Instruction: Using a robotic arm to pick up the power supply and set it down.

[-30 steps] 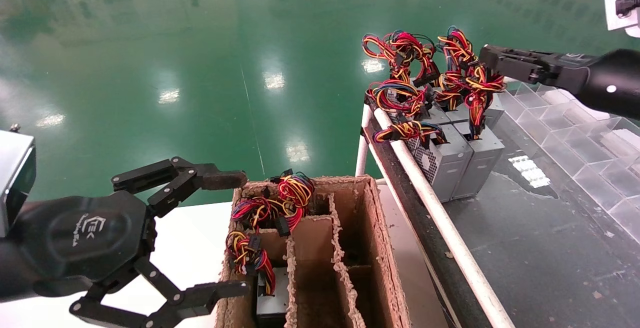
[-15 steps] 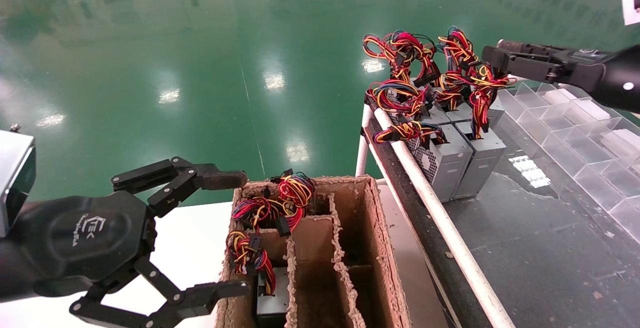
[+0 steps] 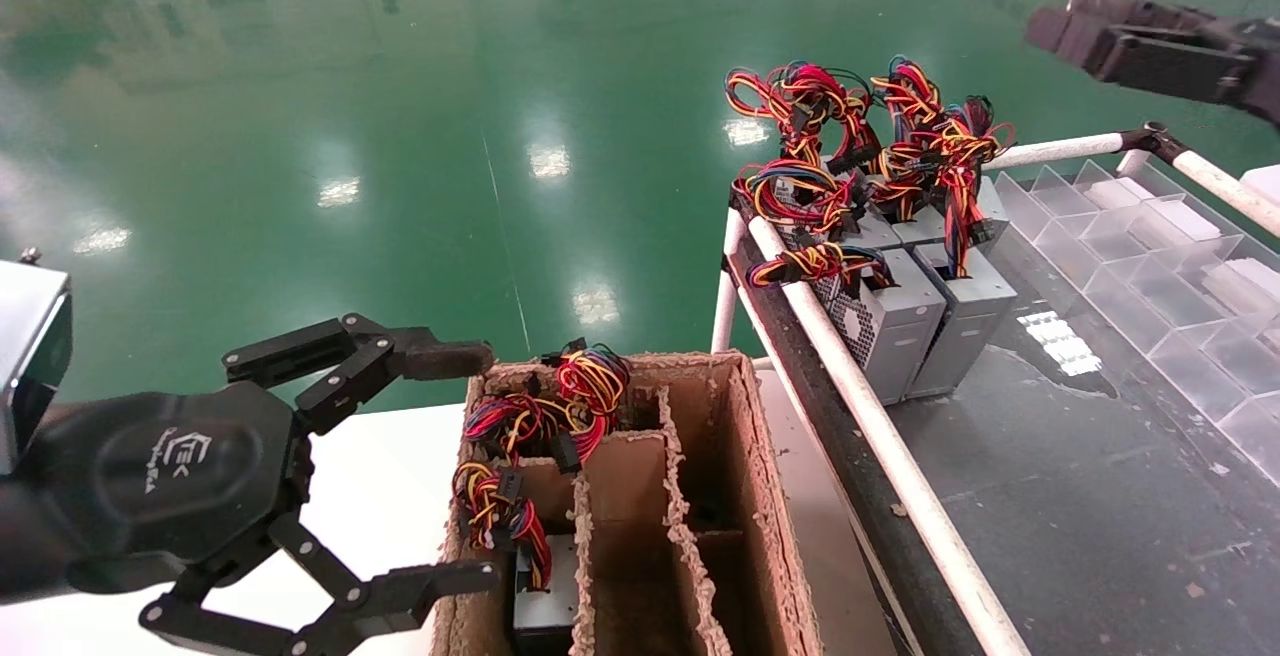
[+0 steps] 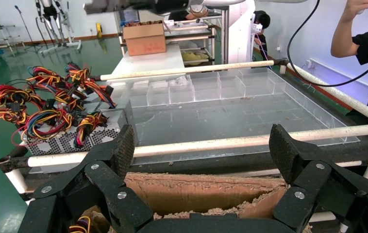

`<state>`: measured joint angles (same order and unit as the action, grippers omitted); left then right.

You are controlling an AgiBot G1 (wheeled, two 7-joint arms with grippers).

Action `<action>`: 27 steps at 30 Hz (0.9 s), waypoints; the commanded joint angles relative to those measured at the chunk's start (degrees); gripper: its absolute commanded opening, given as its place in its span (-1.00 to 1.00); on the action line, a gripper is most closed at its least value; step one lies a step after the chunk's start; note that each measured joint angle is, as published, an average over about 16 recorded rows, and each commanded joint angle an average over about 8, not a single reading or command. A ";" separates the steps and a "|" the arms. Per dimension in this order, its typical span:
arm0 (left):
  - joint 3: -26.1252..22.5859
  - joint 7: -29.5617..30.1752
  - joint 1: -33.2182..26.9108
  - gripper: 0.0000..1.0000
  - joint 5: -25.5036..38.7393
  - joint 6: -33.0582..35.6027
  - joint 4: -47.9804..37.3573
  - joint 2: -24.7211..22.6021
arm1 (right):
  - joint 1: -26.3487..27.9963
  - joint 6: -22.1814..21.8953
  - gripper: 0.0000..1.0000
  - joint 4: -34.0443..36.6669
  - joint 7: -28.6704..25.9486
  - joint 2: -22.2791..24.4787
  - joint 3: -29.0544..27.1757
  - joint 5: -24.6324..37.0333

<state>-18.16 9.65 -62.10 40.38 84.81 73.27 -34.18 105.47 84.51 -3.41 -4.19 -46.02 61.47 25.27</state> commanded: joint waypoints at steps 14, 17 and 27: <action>-0.03 -0.01 -0.01 1.00 -0.02 -0.01 0.00 0.01 | -9.94 0.54 1.00 -15.99 -1.54 2.70 -10.63 3.44; -0.03 -0.02 -0.01 1.00 -0.02 -0.01 0.00 0.01 | -12.23 0.58 1.00 -19.63 -1.88 3.26 -12.97 4.33; -0.05 -0.03 -0.01 1.00 -0.04 -0.02 0.00 0.02 | -19.50 0.72 1.00 -31.24 -2.96 5.03 -20.43 7.14</action>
<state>-18.21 9.63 -62.11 40.35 84.79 73.27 -34.16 87.88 85.19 -31.59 -6.86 -41.45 43.01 31.67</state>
